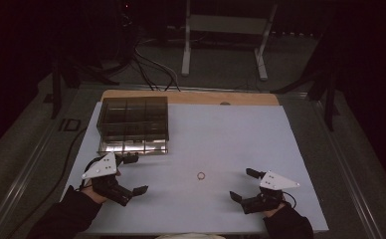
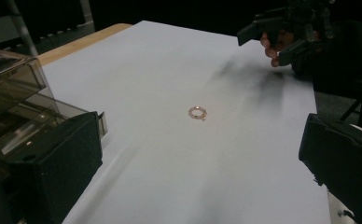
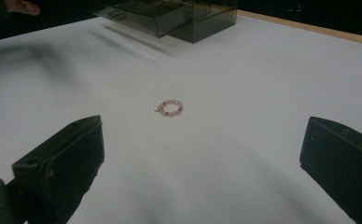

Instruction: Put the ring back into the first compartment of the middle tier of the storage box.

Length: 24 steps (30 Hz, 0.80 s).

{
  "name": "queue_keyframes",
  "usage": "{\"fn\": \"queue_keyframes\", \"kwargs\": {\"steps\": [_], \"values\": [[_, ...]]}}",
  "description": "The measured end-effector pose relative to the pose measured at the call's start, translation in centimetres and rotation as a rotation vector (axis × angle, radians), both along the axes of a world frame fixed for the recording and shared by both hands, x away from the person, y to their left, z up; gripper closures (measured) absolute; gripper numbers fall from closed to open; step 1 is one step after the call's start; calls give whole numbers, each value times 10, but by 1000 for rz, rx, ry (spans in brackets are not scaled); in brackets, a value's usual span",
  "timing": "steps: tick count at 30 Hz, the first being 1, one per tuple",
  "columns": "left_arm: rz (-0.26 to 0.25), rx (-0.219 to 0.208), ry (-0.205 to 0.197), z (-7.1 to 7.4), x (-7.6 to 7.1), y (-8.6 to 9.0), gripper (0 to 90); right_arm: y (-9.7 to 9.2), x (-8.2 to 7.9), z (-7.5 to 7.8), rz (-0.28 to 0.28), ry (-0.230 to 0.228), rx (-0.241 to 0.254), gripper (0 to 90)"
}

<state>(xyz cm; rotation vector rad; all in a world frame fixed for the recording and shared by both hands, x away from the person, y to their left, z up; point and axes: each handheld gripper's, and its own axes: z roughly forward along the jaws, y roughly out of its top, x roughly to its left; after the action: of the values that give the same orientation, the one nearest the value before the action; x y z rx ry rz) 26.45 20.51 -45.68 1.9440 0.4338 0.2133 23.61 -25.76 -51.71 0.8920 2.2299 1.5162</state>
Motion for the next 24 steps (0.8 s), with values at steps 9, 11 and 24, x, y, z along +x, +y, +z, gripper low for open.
{"fn": "queue_keyframes", "kwargs": {"steps": [9, 11, 24], "values": [[-26, 9, 7, 4, 14, -12, 9, -1, 0, 0, 1, 6, 9, 0], [-31, 19, 6, 3, 15, -14, 9, -1, 0, 0, 3, 1, 10, 0], [-75, 31, 32, 5, 26, -35, 9, -3, 0, 2, -5, -3, 27, 0]]}}
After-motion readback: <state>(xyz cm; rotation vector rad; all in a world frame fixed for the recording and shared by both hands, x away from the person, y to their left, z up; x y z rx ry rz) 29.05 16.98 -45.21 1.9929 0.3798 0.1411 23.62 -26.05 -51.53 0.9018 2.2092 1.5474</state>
